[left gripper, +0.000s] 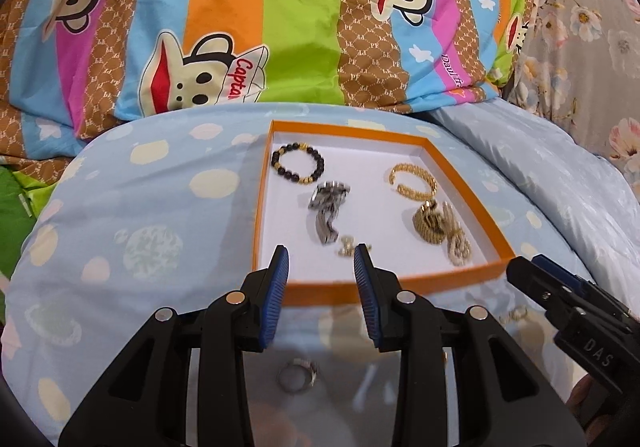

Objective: Organize jewelry
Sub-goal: 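Lift both open tools out of the orange box, then grasp the gold hoop earring on the sheet with the right tool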

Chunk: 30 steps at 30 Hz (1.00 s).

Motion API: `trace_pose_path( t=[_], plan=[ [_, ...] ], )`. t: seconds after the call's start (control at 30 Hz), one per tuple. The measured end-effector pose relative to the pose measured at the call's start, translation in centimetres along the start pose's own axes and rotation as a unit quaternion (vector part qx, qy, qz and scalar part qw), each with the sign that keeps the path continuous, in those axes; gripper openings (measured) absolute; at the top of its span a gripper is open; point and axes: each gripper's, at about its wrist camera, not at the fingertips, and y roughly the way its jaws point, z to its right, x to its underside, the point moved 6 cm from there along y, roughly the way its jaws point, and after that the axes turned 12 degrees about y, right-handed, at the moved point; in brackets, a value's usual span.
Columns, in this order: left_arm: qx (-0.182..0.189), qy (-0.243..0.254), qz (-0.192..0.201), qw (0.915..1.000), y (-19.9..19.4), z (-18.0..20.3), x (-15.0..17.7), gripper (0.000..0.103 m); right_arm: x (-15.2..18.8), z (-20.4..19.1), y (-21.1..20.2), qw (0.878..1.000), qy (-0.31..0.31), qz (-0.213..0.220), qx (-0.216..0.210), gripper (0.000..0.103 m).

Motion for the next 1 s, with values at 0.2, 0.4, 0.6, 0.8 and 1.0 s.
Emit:
trace_pose_path(
  t=[0.2,0.4,0.6,0.8,1.0],
  plan=[
    [0.007,-0.011,-0.018,0.9998,-2.0,-0.1,2.4,0.033,2.7,1.3,-1.9,0.999,0.011,-0.029,0.006,0.047],
    [0.017,-0.022,-0.034,0.9991,-3.6,-0.1,4.5,0.033,4.6,1.3,-2.3,0.998,0.000,-0.061,0.018,0.047],
    [0.023,-0.029,-0.042,0.9984,-5.1,0.0,6.0,0.035,5.0,1.2,-1.7,0.997,-0.003,-0.076,0.028,0.046],
    [0.028,-0.036,-0.046,0.9979,-5.4,-0.1,6.6,0.035,5.0,0.6,-0.8,0.996,-0.013,-0.084,0.040,0.038],
    [0.033,-0.045,-0.051,0.9971,-5.1,-0.4,6.8,0.035,5.1,0.5,-0.6,0.995,-0.020,-0.085,0.055,0.027]
  ],
)
